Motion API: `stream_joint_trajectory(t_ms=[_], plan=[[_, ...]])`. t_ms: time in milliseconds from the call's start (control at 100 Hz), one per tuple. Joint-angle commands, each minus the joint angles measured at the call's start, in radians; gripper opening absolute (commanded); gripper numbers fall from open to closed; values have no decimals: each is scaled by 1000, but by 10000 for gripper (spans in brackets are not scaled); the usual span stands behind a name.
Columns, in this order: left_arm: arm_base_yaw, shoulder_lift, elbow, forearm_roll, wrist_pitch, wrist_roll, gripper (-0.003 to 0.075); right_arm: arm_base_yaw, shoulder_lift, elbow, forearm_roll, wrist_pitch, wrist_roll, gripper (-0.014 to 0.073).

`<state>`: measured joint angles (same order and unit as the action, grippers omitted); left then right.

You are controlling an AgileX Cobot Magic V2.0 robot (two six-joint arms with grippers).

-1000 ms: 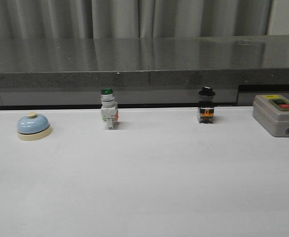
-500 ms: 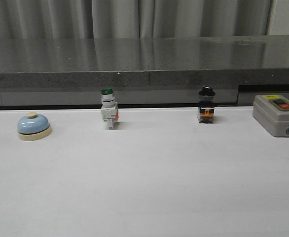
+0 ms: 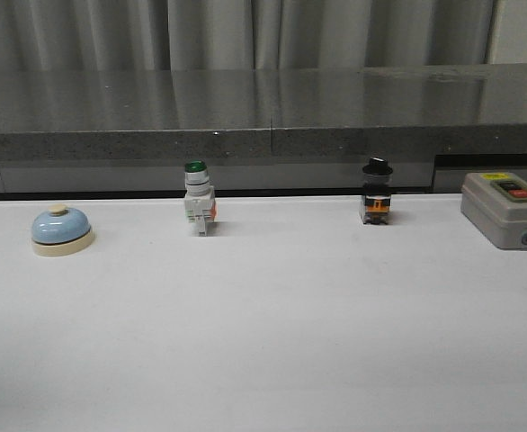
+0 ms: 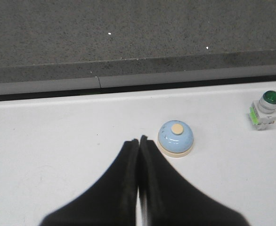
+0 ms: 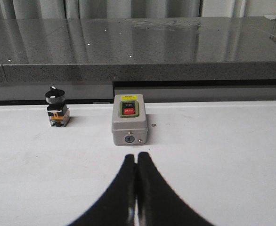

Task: Place and press bell with both arms

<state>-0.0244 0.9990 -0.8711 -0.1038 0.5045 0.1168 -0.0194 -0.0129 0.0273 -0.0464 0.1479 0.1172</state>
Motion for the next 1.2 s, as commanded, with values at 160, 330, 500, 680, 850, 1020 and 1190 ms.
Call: stream_joint_trajectory(t_ms=[160,330,500,680,850,1020,1190], plan=[[2,219,-171,-51,-11,57,226,1,-5,-1,-13,-77,1,-68],[-1,371,-259,-119,0,57,604,1,-5,-1,-13,-77,1,-68],[-25,509,-354,-118,51,57,634,1,-5,-1,-13,-77,1,-68],[-89,645,-456,-118,102,57,627,1,-5,-1,-13,-77,1,-68],[-112,766,-546,-115,160,57,627,1,-5,-1,-13,-77,1,-68],[-112,858,-600,-114,172,57,627,1,-5,-1,-13,-77,1,-68],[-112,926,-616,-114,166,57,617,1,-5,-1,-13,-77,1,-68]])
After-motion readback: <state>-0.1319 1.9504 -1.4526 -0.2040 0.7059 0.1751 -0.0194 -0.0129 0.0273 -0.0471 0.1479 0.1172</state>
